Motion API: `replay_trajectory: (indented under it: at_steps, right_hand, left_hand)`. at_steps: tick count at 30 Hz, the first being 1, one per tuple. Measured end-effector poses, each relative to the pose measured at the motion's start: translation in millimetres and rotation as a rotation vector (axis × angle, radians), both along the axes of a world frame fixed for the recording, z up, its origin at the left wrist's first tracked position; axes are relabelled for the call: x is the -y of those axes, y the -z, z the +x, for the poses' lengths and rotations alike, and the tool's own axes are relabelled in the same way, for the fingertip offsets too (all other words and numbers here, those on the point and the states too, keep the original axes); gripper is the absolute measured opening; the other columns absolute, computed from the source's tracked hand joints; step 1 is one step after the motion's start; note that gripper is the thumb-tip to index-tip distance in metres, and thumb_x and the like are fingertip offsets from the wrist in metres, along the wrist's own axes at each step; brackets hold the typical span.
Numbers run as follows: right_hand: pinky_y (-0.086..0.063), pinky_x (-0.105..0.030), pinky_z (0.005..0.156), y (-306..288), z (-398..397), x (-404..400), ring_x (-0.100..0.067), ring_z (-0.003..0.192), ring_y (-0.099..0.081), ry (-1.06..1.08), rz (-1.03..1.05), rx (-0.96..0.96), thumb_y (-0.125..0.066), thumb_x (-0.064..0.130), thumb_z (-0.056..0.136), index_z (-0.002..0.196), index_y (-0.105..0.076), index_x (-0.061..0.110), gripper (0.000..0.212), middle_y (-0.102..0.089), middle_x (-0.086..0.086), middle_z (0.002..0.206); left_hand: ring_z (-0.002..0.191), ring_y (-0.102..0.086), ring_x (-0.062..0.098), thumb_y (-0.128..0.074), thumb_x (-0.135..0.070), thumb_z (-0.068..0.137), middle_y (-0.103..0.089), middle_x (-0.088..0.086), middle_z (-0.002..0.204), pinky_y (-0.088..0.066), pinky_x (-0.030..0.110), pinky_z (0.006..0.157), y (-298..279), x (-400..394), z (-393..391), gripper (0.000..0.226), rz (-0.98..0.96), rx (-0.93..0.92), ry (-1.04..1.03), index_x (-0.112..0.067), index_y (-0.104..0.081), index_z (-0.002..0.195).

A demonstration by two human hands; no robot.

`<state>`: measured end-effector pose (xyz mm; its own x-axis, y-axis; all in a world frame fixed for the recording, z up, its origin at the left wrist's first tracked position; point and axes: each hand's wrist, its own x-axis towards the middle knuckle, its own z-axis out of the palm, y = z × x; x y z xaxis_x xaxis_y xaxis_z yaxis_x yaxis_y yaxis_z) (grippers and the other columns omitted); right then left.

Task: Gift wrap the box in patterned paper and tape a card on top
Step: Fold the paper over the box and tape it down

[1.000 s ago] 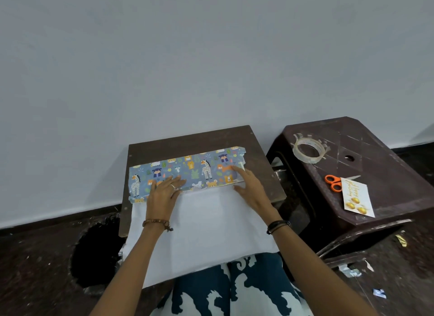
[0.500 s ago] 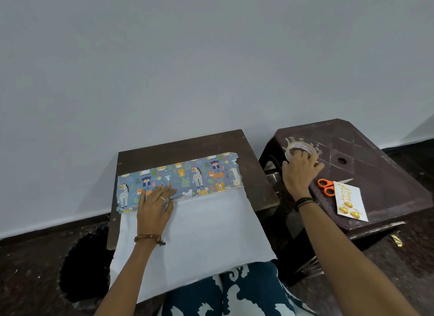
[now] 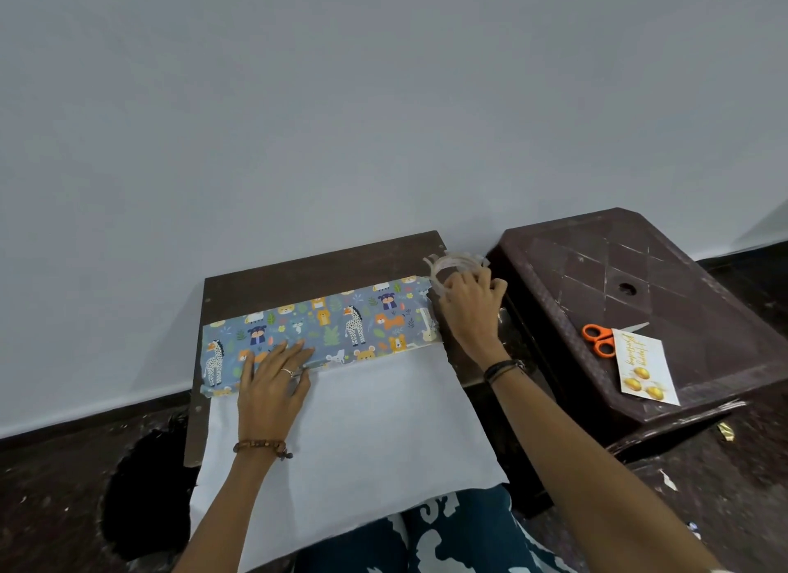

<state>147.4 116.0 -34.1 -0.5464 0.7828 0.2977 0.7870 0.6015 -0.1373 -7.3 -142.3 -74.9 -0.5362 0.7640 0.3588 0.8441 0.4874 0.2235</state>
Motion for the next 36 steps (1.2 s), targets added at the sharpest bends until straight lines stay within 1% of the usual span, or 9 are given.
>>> replay_trajectory:
  at_steps: [3, 8, 12, 17, 20, 23, 31, 34, 36]
  right_hand:
    - [-0.031, -0.041, 0.083, 8.5, -9.2, 0.0, -0.025, 0.109, -0.045, -0.043, -0.105, 0.06, -0.042, 0.029, 0.096, 0.086, -0.06, 0.012, 0.027, -0.062, -0.002, 0.089]
    - [-0.029, -0.041, 0.088, 7.2, 5.9, 2.9, -0.025, 0.111, -0.042, -0.075, -0.177, 0.028, -0.042, 0.018, 0.094, 0.112, -0.061, 0.017, 0.026, -0.061, -0.001, 0.111]
    - [-0.03, -0.043, 0.089, -9.0, 60.1, -0.2, -0.03, 0.112, -0.043, 0.272, -0.111, -0.137, -0.054, 0.019, 0.088, 0.123, -0.055, 0.015, 0.035, -0.056, -0.006, 0.124]
    - [-0.031, -0.047, 0.089, -2.0, 122.1, -4.4, -0.035, 0.111, -0.04, 0.597, -0.15, -0.03, -0.059, 0.023, 0.087, 0.118, -0.049, 0.003, 0.038, -0.05, -0.016, 0.121]
    - [-0.032, -0.045, 0.085, 6.1, 128.8, -3.7, -0.035, 0.105, -0.045, 0.545, -0.123, 0.022, -0.058, 0.021, 0.088, 0.104, -0.06, 0.004, 0.023, -0.058, -0.015, 0.108]
    - [-0.034, -0.043, 0.079, 9.2, 129.5, -1.4, -0.035, 0.093, -0.051, 0.48, -0.065, -0.026, -0.057, 0.005, 0.086, 0.092, -0.066, 0.003, 0.011, -0.063, -0.014, 0.095]
    - [-0.04, -0.04, 0.077, 11.1, 135.7, 11.4, -0.031, 0.075, -0.058, 0.278, 0.048, -0.322, -0.054, -0.024, 0.069, 0.097, -0.066, 0.003, 0.04, -0.06, -0.013, 0.084]
    - [-0.041, -0.036, 0.079, 6.4, 129.6, 24.3, -0.033, 0.087, -0.06, 0.131, 0.108, -0.394, -0.059, -0.024, 0.067, 0.099, -0.065, 0.004, 0.042, -0.063, -0.013, 0.092]
    - [-0.034, -0.024, 0.08, 5.4, 120.0, 38.7, -0.03, 0.087, -0.059, 0.025, 0.108, -0.415, -0.063, -0.016, 0.073, 0.1, -0.065, 0.005, 0.035, -0.065, -0.011, 0.097]
  left_hand:
    - [0.111, -0.061, 0.028, -0.024, -0.043, 0.097, -0.067, 0.007, 0.114, -0.008, 0.029, 0.115, -1.9, 2.3, -2.0, 0.056, -0.014, 0.006, 0.0, -0.013, -0.068, 0.11]
    - [0.112, -0.059, 0.028, -0.039, -0.032, 0.087, -0.066, 0.009, 0.116, -0.006, 0.028, 0.116, -1.2, 7.9, -5.5, 0.043, -0.003, -0.016, 0.011, -0.011, -0.067, 0.112]
    - [0.112, -0.059, 0.03, -0.039, -0.031, 0.087, -0.066, 0.011, 0.116, -0.007, 0.027, 0.115, -2.0, 8.3, -3.7, 0.044, 0.017, -0.037, 0.024, -0.009, -0.066, 0.113]
    - [0.113, -0.059, 0.027, -0.035, -0.033, 0.087, -0.066, 0.009, 0.117, -0.019, 0.035, 0.112, -2.2, 10.4, -5.3, 0.047, -0.003, -0.033, 0.023, -0.01, -0.066, 0.114]
    - [0.115, -0.058, 0.027, -0.034, -0.034, 0.086, -0.065, 0.009, 0.119, -0.02, 0.038, 0.111, -0.4, 11.9, -6.7, 0.049, -0.025, 0.0, 0.011, -0.011, -0.065, 0.116]
    - [0.114, -0.058, 0.028, -0.035, -0.034, 0.086, -0.065, 0.008, 0.119, -0.011, 0.029, 0.114, 0.1, 12.5, -6.8, 0.048, -0.02, 0.031, 0.001, -0.013, -0.065, 0.116]
    - [0.113, -0.059, 0.029, -0.052, -0.021, 0.079, -0.066, 0.008, 0.117, -0.027, 0.051, 0.106, 5.7, 10.8, -8.5, 0.039, 0.028, 0.023, -0.008, -0.013, -0.067, 0.114]
    - [0.113, -0.059, 0.029, -0.052, -0.02, 0.079, -0.066, 0.008, 0.117, -0.028, 0.052, 0.106, 8.1, 9.0, -8.1, 0.038, 0.038, 0.029, -0.017, -0.013, -0.068, 0.112]
    - [0.113, -0.059, 0.029, -0.052, -0.02, 0.079, -0.066, 0.009, 0.116, -0.027, 0.052, 0.106, 7.9, 8.8, -6.6, 0.037, 0.052, 0.022, -0.02, -0.013, -0.068, 0.112]
